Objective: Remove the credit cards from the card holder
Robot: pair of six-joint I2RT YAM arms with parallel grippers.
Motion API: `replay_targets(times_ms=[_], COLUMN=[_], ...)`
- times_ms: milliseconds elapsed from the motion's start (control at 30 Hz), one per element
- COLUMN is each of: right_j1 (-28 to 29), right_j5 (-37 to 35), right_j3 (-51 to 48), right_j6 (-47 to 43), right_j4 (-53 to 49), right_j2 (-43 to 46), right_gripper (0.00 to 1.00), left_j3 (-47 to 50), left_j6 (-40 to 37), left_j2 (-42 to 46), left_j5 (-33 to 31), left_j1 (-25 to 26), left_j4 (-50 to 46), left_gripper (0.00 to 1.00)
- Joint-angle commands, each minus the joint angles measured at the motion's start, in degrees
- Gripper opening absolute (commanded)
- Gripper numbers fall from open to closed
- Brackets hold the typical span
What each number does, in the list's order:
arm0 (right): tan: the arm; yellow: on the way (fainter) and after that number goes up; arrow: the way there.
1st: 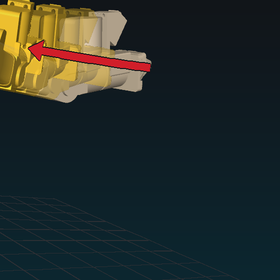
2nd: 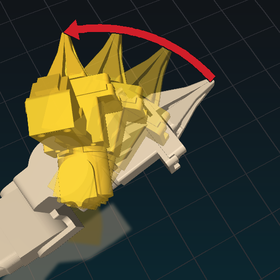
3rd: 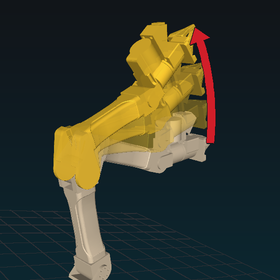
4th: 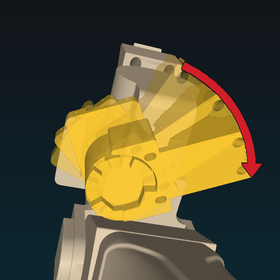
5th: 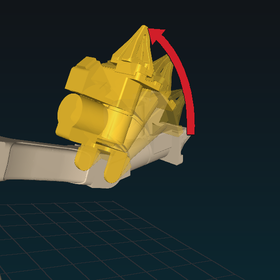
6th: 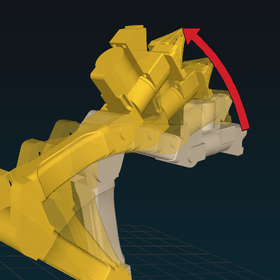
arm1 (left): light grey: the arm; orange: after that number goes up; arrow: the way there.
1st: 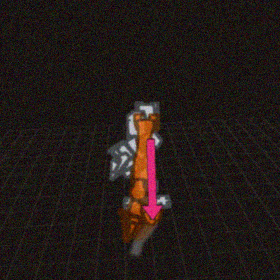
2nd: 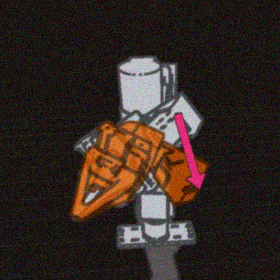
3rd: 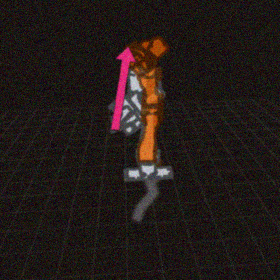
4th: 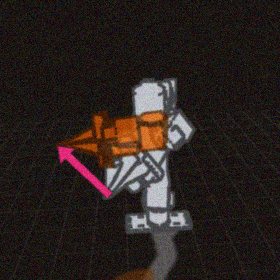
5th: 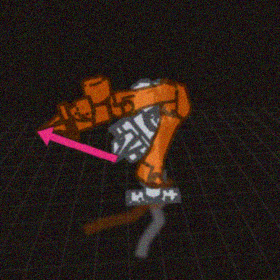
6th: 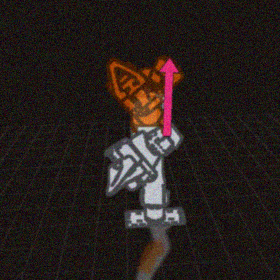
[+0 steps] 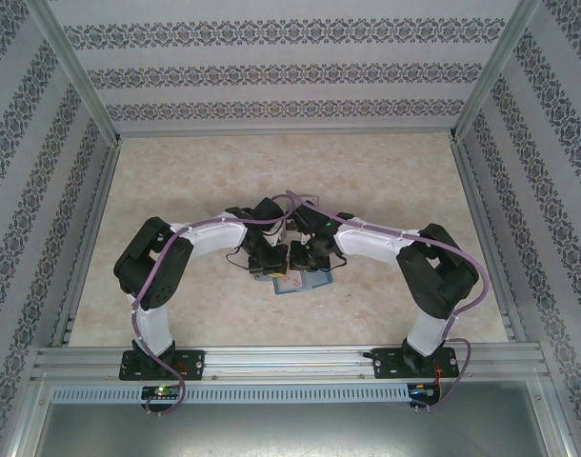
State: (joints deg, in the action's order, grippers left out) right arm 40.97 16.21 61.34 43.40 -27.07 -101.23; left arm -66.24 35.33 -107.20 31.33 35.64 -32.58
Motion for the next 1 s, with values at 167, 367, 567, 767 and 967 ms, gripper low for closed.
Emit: replay_targets(times_ms=[167, 367, 567, 767, 967], right_j1=[-0.6, -0.6, -0.5, -0.6, -0.9], right_j5=[0.5, -2.1, -4.2, -1.2, -1.6], right_j3=[-1.0, -0.7, -0.4, -0.8, -1.0], right_j6=[0.5, -0.3, -1.0, -0.2, -0.2], right_j4=[0.5, -1.6, -3.8, -1.5, -1.9], right_j2=[-2.3, -2.4, -1.4, 0.2, 1.9], right_gripper=[0.16, 0.23, 0.27, 0.28, 0.28], left_j3=[0.2, 0.5, 0.6, 0.2, -0.9], left_j6=[-0.2, -0.4, -0.5, -0.4, -0.4], left_j2=[-1.1, -1.2, -1.2, -0.8, -0.3], left_j5=[-0.4, -0.6, -0.8, -0.8, -0.8], left_j1=[0.5, 0.5, 0.5, 0.5, 0.5], left_j4=[-0.6, -0.5, -0.7, -1.1, -1.6], left_gripper=[0.03, 0.03, 0.02, 0.02, 0.02])
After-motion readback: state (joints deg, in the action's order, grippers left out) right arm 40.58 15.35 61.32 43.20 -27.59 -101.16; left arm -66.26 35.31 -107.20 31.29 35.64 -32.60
